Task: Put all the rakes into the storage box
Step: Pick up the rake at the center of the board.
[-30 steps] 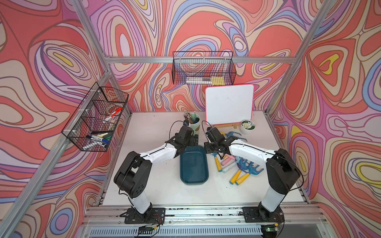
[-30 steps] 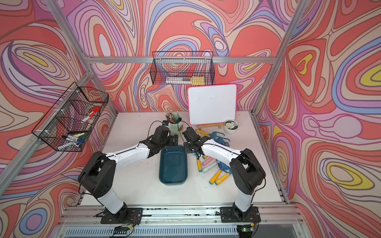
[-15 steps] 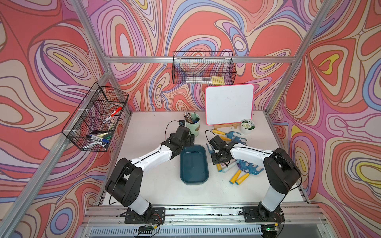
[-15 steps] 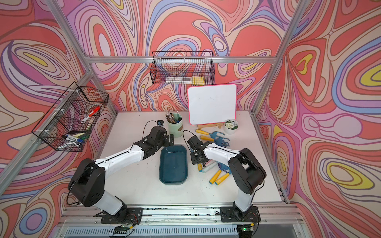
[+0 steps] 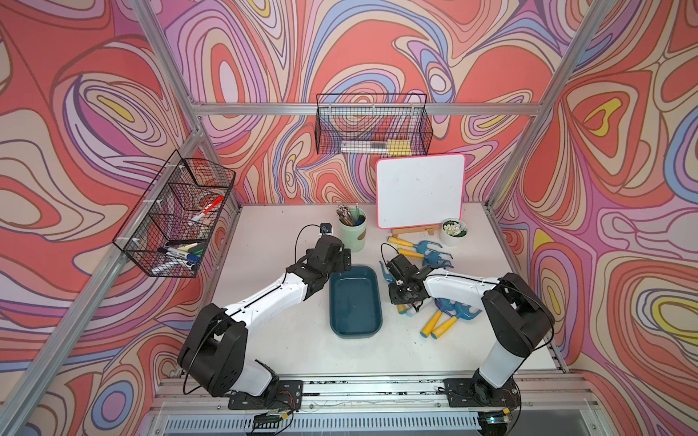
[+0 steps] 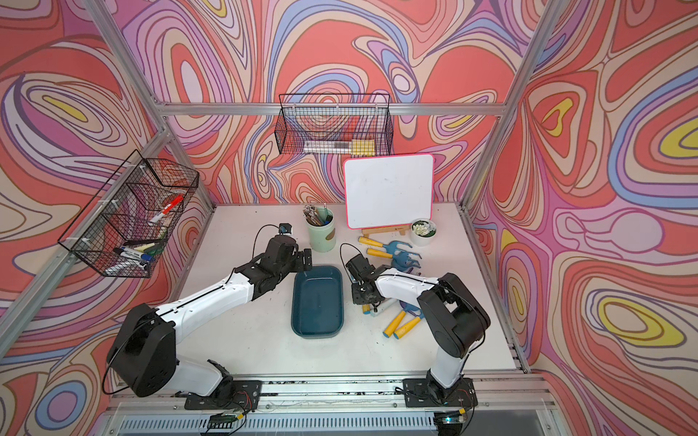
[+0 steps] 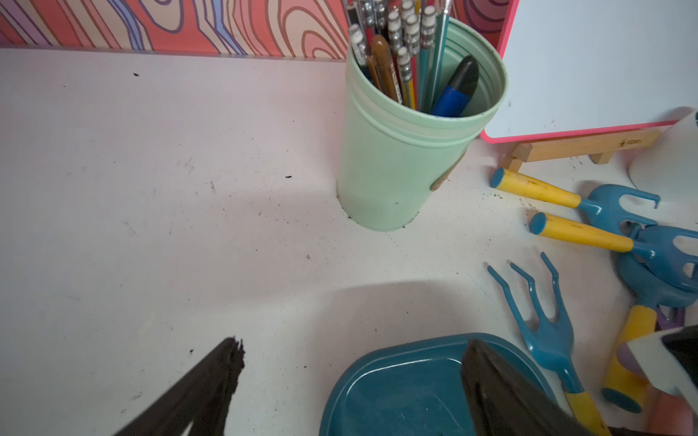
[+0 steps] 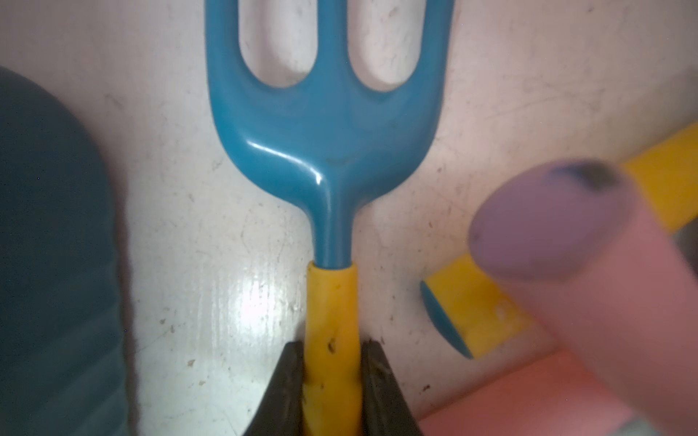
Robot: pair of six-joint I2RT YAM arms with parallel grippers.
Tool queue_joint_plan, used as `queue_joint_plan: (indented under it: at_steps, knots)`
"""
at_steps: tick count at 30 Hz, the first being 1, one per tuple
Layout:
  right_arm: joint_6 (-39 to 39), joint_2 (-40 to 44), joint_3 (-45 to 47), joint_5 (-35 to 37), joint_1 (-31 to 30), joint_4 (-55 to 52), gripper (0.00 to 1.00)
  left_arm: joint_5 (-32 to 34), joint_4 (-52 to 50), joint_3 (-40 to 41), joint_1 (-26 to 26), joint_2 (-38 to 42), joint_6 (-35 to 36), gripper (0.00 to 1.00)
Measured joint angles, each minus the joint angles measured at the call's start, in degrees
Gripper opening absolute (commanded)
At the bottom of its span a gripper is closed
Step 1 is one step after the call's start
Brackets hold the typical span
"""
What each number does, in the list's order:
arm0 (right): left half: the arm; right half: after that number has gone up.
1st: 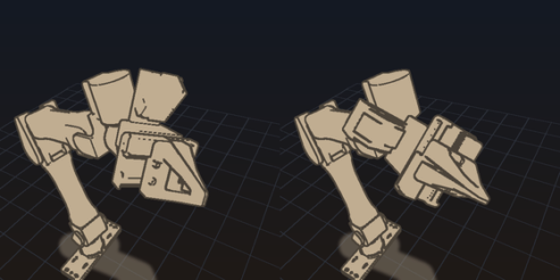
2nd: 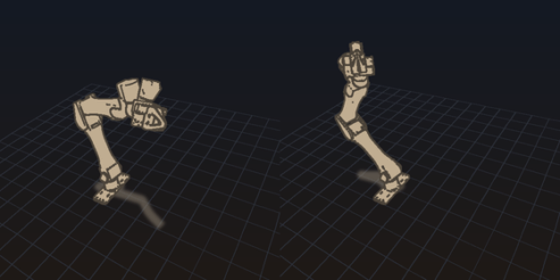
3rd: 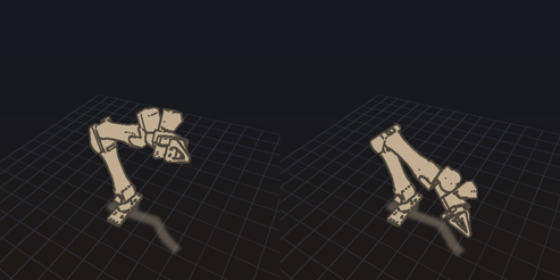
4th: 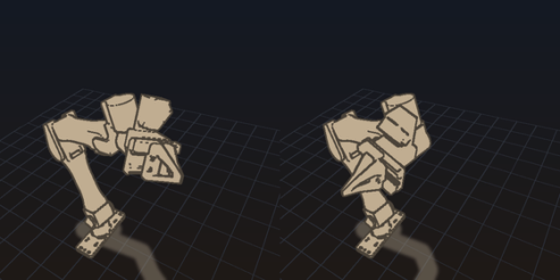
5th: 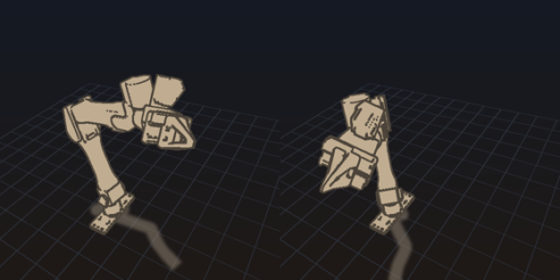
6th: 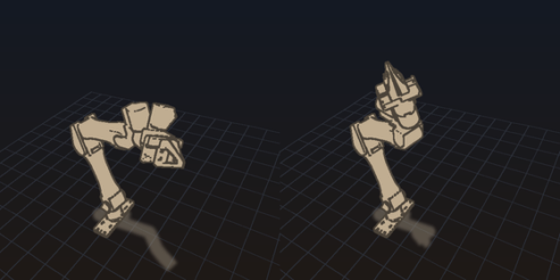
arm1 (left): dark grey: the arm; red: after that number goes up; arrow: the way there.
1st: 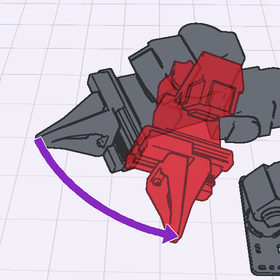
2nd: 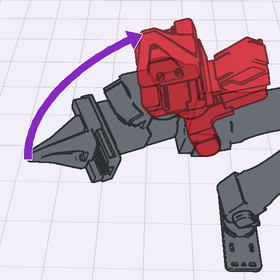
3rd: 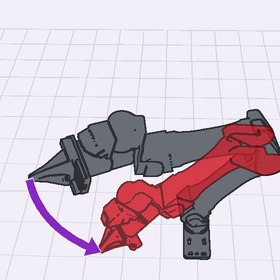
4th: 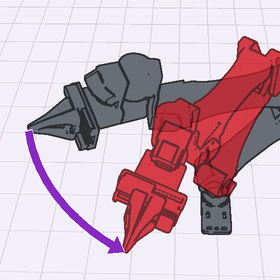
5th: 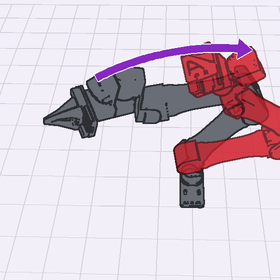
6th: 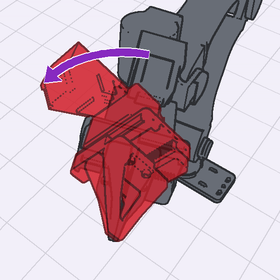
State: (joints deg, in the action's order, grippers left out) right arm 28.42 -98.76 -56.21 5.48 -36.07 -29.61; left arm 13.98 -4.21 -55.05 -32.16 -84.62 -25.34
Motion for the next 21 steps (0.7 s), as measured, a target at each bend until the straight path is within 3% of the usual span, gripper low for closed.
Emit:
queue_joint_plan:
  at_steps: [8,11,16,21]
  knots:
    - [-2.27,9.27,-2.14,-1.95,0.92,-1.55,0.00,-8.90,2.71,0.04,0.07,-0.66,0.39,0.99]
    - [-2.86,13.57,-3.45,-9.40,4.68,1.68,0.00,-13.46,4.68,0.04,0.37,0.11,0.76,0.96]
    - [-0.96,16.96,-1.03,-29.70,15.47,11.61,0.00,-22.53,11.76,0.79,0.87,1.14,0.24,0.91]
    - [-0.42,14.36,-0.37,-44.78,16.85,14.93,0.00,-32.26,19.56,2.84,1.68,0.24,-2.99,0.83]
